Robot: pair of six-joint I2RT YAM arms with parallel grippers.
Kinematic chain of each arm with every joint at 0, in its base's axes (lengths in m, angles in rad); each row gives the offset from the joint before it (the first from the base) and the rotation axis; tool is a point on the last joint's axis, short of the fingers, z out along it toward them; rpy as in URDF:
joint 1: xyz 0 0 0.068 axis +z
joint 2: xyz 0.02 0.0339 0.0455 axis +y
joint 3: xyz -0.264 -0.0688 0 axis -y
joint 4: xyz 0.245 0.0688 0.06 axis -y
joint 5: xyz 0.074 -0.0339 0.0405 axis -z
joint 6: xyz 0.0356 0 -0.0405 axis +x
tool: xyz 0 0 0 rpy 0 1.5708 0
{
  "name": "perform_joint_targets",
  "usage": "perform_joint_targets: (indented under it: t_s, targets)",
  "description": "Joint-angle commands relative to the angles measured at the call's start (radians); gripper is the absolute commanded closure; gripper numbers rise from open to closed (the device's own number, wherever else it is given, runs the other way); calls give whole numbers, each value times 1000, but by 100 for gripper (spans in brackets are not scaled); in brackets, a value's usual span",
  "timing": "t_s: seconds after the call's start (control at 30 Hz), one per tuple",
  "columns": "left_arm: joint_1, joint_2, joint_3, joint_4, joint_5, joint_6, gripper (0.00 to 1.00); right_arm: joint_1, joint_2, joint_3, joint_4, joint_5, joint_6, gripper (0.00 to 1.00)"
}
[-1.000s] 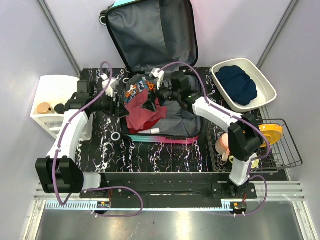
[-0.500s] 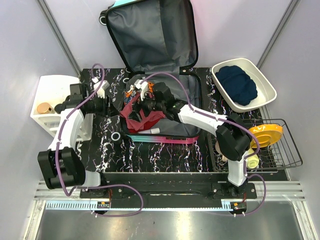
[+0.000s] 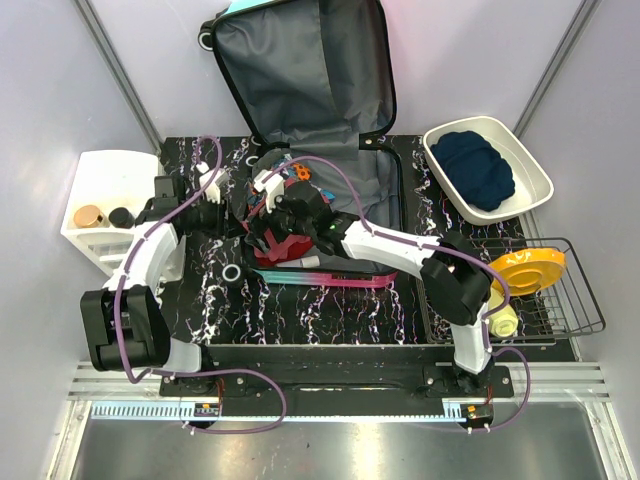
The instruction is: Open, take out, and arrange the luggage
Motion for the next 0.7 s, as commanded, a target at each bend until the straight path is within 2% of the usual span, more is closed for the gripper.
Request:
perform_joint_targets:
  t_s: [0.0,0.13,0.2,0.43,0.67]
  targets:
    - [-24,-35,-9,154,25,-60,69,5,15,17,55,106,-16,4]
    - [-26,-58,11,171,52,-92,93,5,15,14,52,119,-48,4]
    - [-41,-77,32,170,66,-129,100,4,12,9,54,120,-47,2]
    - [-133,-112,95,166,54,-221,100,4,10,15,75,152,6,0]
    - [-144,-114,141,194,53,-336,100,4,9,3,68,260,58,2]
